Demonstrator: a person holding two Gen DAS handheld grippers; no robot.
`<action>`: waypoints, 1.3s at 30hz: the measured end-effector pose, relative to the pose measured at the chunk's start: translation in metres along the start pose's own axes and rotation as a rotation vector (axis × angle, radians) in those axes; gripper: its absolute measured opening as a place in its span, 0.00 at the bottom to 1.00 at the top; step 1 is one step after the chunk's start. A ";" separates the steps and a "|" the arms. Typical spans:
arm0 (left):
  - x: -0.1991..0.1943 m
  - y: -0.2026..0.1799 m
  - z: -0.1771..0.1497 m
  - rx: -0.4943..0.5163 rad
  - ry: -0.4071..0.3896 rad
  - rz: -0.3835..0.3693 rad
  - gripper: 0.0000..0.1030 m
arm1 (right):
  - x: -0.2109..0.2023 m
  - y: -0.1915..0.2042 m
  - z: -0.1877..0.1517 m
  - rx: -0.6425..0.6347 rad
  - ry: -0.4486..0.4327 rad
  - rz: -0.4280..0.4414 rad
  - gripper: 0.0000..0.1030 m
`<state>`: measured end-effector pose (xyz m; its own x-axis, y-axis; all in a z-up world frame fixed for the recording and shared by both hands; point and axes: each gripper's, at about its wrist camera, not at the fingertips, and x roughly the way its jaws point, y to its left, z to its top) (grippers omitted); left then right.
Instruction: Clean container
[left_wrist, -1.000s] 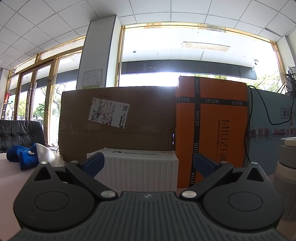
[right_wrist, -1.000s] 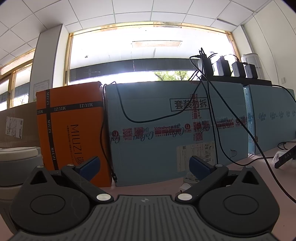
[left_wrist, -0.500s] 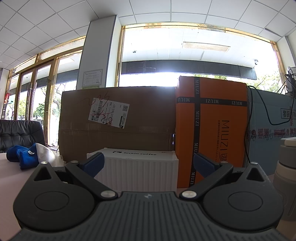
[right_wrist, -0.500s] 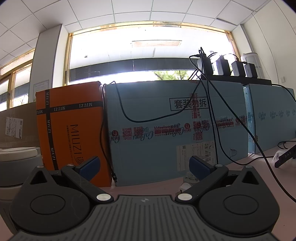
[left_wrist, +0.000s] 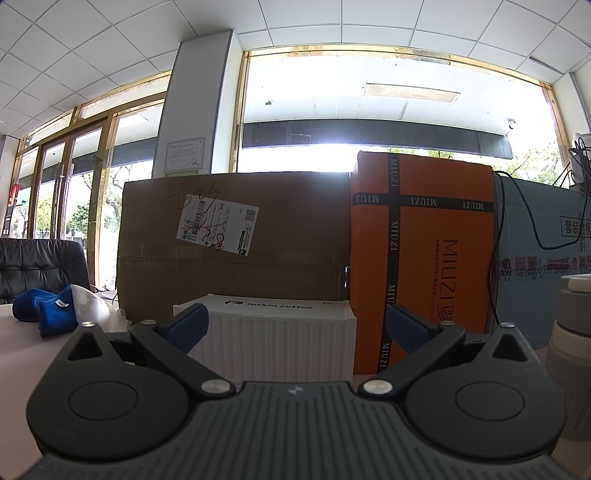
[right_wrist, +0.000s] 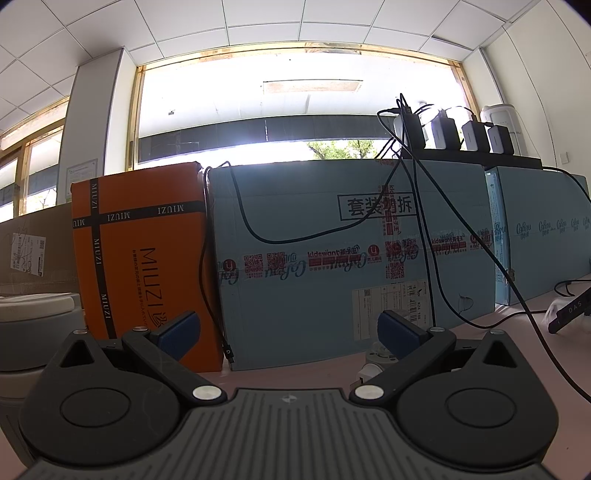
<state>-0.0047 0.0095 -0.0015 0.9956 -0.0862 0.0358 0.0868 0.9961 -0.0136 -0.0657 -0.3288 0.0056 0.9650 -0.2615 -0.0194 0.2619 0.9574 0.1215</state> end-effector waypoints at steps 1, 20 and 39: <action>0.000 0.000 0.000 0.000 0.000 0.000 1.00 | 0.000 0.000 0.000 0.000 0.000 0.000 1.00; 0.003 -0.001 -0.001 0.001 -0.002 -0.001 1.00 | 0.001 0.000 0.000 0.001 -0.002 -0.001 1.00; 0.002 -0.001 -0.001 0.001 0.000 -0.004 1.00 | 0.000 -0.001 0.000 0.003 0.000 -0.003 1.00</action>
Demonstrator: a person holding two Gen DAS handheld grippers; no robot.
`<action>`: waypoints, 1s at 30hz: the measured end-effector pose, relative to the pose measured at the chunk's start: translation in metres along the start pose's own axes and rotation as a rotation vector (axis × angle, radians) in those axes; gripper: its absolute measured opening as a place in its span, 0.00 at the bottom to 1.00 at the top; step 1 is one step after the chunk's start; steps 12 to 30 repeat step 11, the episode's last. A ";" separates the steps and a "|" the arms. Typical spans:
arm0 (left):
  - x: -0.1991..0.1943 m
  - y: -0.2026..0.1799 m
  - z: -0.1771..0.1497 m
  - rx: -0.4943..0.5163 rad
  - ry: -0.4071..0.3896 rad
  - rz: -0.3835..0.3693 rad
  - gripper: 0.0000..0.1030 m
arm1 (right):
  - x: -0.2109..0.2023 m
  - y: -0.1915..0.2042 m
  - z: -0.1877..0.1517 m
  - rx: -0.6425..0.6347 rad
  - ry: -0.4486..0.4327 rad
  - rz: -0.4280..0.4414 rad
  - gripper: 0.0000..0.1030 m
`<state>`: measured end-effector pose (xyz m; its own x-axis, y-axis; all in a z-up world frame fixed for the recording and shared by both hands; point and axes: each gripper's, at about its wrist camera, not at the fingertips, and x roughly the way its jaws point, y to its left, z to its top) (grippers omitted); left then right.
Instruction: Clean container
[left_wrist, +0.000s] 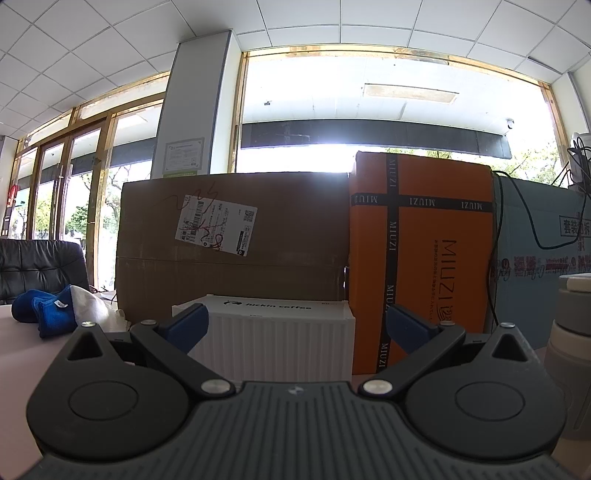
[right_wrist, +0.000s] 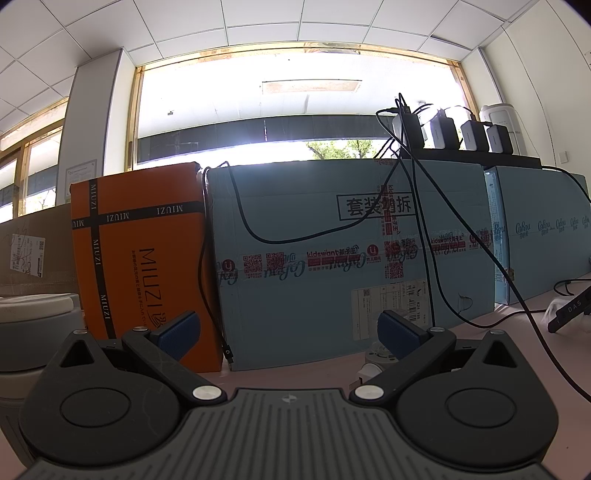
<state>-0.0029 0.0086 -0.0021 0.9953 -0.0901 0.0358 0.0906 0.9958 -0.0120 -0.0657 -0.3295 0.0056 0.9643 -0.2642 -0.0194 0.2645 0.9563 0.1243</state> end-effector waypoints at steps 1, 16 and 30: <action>0.000 0.000 0.000 -0.001 0.001 -0.001 1.00 | 0.000 0.000 0.000 0.000 0.000 0.000 1.00; -0.001 0.001 0.001 -0.001 0.001 -0.002 1.00 | 0.001 -0.001 0.000 0.002 0.004 -0.002 1.00; -0.001 0.001 0.001 -0.001 0.001 -0.002 1.00 | 0.001 -0.001 0.000 0.002 0.004 -0.002 1.00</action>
